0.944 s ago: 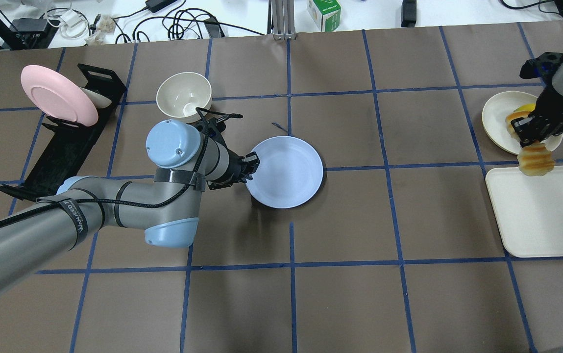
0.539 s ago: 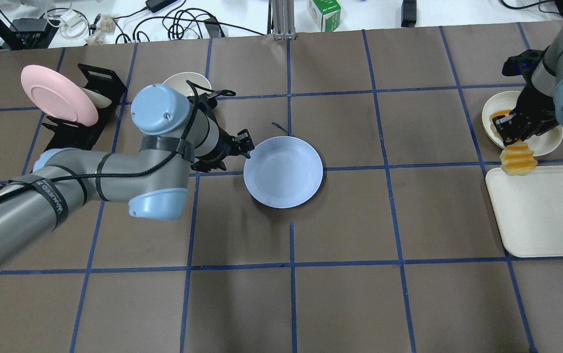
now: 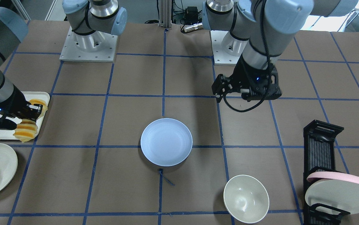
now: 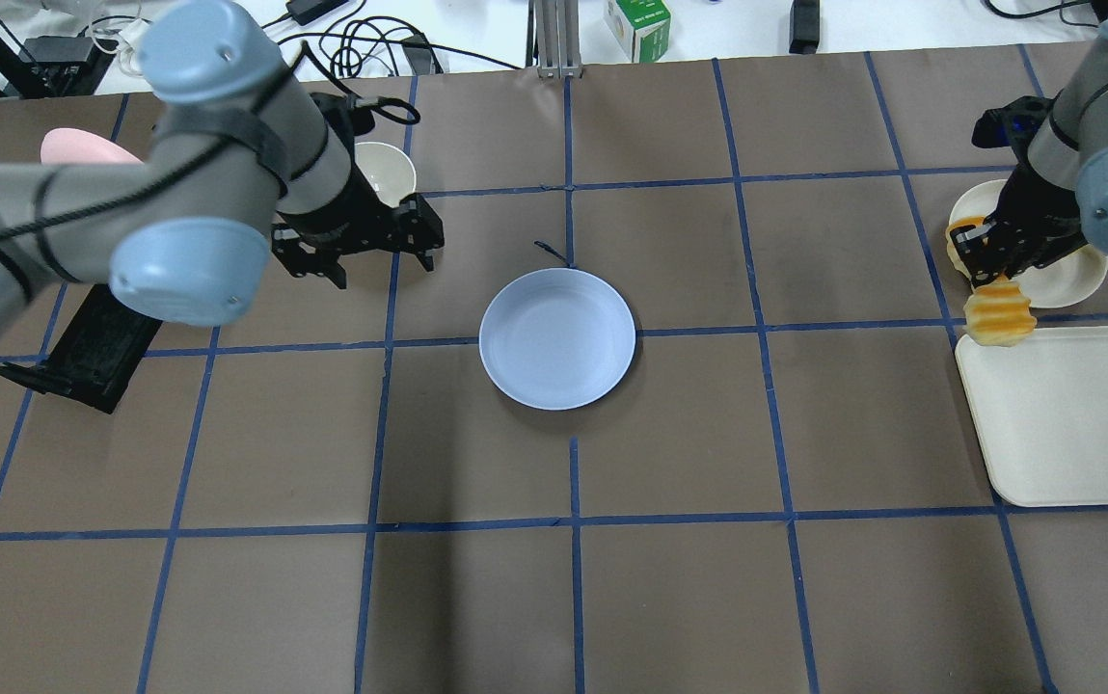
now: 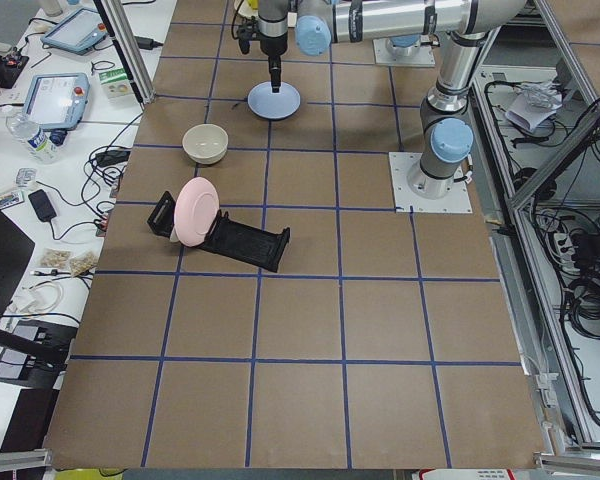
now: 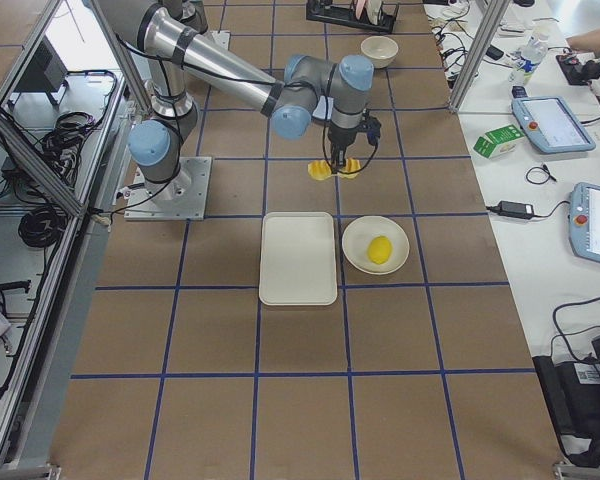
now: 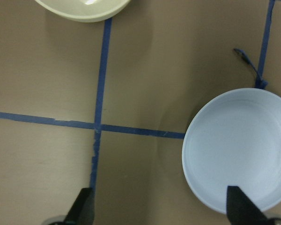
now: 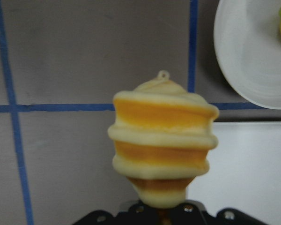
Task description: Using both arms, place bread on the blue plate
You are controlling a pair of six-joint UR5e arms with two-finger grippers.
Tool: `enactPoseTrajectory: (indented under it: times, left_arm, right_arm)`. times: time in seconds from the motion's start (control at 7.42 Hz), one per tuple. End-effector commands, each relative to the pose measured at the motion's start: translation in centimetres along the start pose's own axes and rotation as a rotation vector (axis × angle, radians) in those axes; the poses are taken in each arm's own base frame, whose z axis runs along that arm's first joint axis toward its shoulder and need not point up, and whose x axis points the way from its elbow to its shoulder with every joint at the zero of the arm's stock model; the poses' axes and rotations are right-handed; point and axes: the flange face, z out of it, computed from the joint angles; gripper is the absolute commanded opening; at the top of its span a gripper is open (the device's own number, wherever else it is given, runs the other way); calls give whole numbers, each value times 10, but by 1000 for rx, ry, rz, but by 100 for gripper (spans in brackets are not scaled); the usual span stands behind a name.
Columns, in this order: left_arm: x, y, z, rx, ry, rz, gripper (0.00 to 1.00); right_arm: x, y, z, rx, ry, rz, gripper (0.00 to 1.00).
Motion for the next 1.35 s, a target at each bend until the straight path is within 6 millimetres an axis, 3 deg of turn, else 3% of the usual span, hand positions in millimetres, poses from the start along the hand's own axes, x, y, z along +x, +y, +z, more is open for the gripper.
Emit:
enactPoseTrajectory:
  times: [0.0,0.27,0.4,0.54,0.67,0.81,1.08,1.21]
  left_arm:
    - [-3,15,-44,-20,-31,15,100]
    - [-2,17,-46,-13,-32,23,100]
    - [-2,15,-44,-14,-31,23,100]
    - [-2,13,-42,-16,-29,21,100]
    - [-3,12,-42,-14,-29,20,100]
    - [-5,12,-41,-16,-29,18,100]
    - [-7,11,-42,-11,-28,12,100]
    - [-8,10,-43,-5,-28,11,100]
  right_arm:
    - [-111,5,-12,1,-67,27,0]
    - [-183,-31,11,-9,-146,61,0]
    - [-238,-19,15,-9,-126,28,0]
    - [-259,-20,9,0,-138,38,0]
    - [-282,-20,17,-21,-153,50,0]
    - [-326,-19,25,7,-169,36,0]
    - [-387,-28,65,7,-165,42,0]
    - [-393,-39,82,1,-163,51,0]
